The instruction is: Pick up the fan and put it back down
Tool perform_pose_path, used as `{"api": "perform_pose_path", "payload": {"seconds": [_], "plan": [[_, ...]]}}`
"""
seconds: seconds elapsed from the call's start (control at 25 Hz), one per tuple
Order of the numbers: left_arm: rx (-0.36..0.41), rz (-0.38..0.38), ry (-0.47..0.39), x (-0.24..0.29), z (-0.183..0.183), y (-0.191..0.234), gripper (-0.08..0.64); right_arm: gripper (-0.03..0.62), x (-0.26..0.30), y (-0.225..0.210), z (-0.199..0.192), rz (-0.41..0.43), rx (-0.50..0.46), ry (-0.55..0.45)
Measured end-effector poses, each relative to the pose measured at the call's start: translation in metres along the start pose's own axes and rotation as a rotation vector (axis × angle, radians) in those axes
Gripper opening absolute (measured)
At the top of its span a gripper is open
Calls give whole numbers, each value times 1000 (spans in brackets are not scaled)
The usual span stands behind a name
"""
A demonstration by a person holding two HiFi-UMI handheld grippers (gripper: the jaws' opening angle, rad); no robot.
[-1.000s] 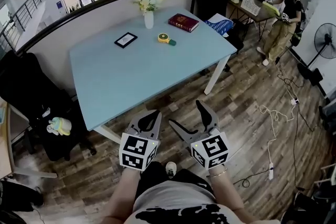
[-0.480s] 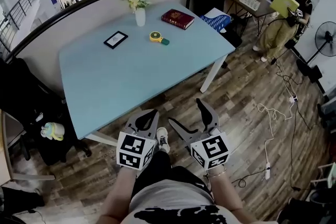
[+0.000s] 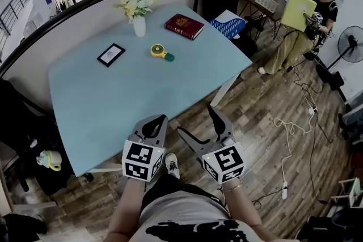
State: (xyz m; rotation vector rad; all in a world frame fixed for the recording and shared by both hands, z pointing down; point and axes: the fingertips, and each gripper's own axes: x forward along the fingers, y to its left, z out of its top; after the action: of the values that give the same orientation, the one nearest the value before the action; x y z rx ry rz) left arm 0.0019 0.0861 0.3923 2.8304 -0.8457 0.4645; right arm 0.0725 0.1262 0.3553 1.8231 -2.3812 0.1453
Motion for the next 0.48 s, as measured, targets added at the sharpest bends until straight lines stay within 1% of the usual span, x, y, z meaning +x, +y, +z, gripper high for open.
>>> {"api": "perform_pose_path", "payload": {"seconds": [0.12,0.28,0.48], "plan": [[-9,15,-17,23,15,26,11,428,30,-20,9,5,-11,5],[-20,32,-28,49,26,61,11,426,66,-39,21,10,-35,-3],[-25,24,-37,82,37,87,11,425,96,-58,25,20,-41,5]]}}
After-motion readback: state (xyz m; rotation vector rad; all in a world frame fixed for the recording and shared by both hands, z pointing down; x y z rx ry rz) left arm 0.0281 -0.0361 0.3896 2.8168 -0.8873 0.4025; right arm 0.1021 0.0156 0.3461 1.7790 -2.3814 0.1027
